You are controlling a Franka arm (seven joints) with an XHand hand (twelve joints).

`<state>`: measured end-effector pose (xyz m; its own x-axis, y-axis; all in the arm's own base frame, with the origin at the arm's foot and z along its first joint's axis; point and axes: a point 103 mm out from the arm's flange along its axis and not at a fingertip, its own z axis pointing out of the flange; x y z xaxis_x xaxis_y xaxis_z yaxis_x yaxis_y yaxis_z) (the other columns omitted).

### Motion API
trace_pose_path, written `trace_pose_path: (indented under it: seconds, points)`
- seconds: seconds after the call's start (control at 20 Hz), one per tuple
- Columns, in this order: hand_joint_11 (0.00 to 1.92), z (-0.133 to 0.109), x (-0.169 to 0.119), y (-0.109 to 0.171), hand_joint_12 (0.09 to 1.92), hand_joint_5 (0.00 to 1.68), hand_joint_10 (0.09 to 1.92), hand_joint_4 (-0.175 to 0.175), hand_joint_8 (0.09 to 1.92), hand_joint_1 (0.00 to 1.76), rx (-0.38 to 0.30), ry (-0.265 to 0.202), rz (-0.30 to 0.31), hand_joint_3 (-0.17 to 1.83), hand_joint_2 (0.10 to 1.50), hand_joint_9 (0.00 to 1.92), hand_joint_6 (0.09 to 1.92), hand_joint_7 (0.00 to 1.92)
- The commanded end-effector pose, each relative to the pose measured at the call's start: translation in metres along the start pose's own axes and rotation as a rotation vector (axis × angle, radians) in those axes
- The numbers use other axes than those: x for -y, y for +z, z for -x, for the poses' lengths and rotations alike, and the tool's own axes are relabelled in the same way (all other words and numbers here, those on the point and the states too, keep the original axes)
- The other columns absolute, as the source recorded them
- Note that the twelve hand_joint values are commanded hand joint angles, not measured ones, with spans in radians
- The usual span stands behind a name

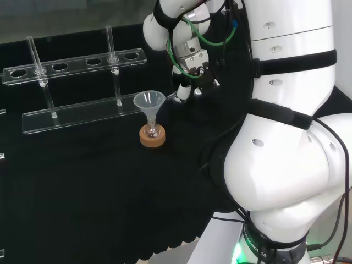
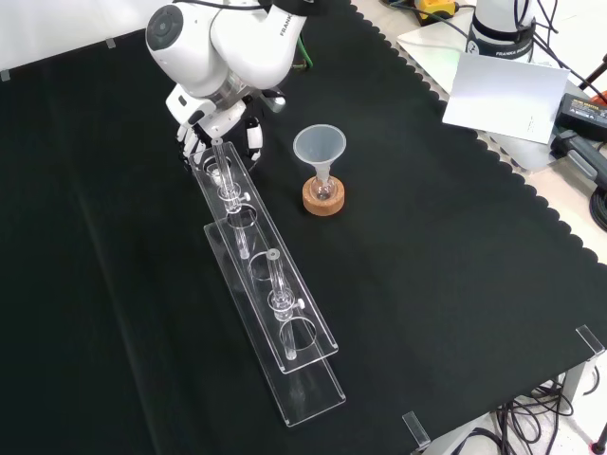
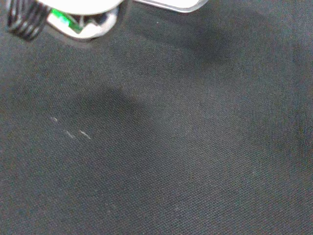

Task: Pick up the weighing funnel.

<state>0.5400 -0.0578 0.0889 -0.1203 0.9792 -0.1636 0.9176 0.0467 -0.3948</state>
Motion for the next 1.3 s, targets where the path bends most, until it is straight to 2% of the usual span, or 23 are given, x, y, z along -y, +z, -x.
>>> trace_pose_path:
  seconds: [0.05,0.4,0.9,1.3]
  points:
    - [0.53,-0.003,-0.005,-0.002,1.27,0.73,0.52,-0.001,0.67,0.92,0.018,0.0,0.002,0.65,0.6,0.72,0.16,0.48]
    - [0.53,0.0,-0.011,0.001,1.26,0.59,0.48,-0.001,0.65,0.93,0.023,-0.005,0.007,0.63,0.62,0.75,0.51,0.5]
    - [0.54,0.001,-0.015,0.006,1.26,0.56,0.48,0.002,0.66,0.94,0.031,0.005,-0.005,0.63,0.62,0.75,0.59,0.49]
    - [0.54,0.006,-0.017,0.006,1.26,0.61,0.49,0.015,0.66,0.95,0.027,0.013,-0.01,0.64,0.63,0.75,0.62,0.49]
